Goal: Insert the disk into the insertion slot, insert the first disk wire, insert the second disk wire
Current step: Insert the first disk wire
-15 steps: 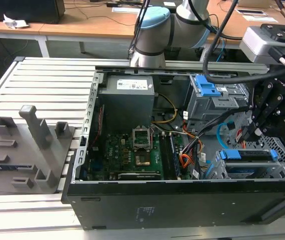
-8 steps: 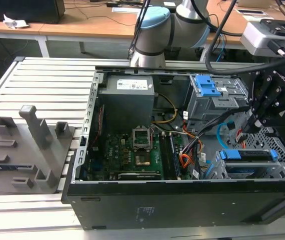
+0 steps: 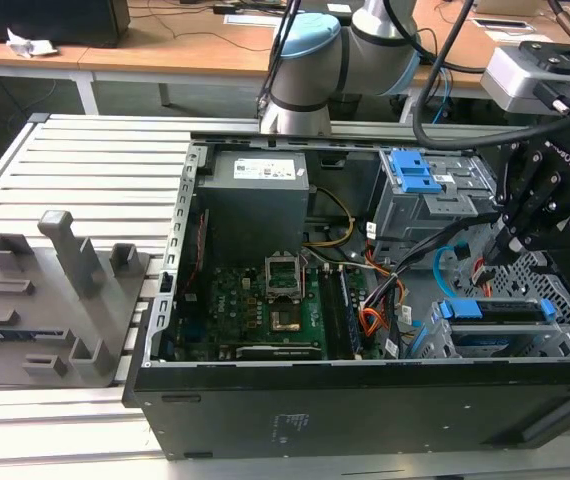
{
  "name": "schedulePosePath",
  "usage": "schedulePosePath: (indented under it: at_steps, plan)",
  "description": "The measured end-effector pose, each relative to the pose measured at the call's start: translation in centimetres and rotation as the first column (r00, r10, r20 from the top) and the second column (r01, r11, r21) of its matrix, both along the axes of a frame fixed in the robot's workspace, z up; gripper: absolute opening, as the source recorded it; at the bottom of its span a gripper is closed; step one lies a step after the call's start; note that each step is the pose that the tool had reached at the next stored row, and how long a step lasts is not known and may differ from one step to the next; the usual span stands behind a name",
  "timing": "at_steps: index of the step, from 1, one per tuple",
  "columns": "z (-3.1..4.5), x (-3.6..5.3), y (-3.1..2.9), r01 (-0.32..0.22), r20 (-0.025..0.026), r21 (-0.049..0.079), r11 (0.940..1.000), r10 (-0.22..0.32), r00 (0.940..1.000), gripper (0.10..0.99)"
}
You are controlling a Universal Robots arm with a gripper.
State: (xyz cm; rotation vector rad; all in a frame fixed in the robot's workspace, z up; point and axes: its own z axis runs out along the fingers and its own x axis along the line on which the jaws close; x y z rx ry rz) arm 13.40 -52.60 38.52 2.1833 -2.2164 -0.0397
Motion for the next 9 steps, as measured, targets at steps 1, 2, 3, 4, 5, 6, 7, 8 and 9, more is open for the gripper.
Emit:
schedulePosePath:
  at_steps: [1, 2, 3, 4, 5, 6, 7, 8, 9]
  plan:
    - [-0.01, 0.0, 0.0, 0.0, 0.0, 0.0, 1.0, 0.0, 1.0, 0.106]
    - [-0.02, 0.01, 0.0, 0.0, 0.0, 0.0, 1.0, 0.0, 1.0, 0.106]
    - [-0.03, 0.01, 0.0, 0.0, 0.0, 0.0, 1.0, 0.0, 1.0, 0.106]
    - [-0.04, 0.01, 0.0, 0.0, 0.0, 0.0, 1.0, 0.0, 1.0, 0.106]
    - [-0.04, 0.01, 0.0, 0.0, 0.0, 0.0, 1.0, 0.0, 1.0, 0.106]
    - [-0.05, 0.01, 0.0, 0.0, 0.0, 0.0, 1.0, 0.0, 1.0, 0.114]
    - [-0.05, 0.01, 0.0, 0.0, 0.0, 0.0, 1.0, 0.0, 1.0, 0.169]
    - [-0.05, 0.01, 0.0, 0.0, 0.0, 0.0, 1.0, 0.0, 1.0, 0.169]
    - [-0.06, 0.01, 0.0, 0.0, 0.0, 0.0, 1.0, 0.0, 1.0, 0.294]
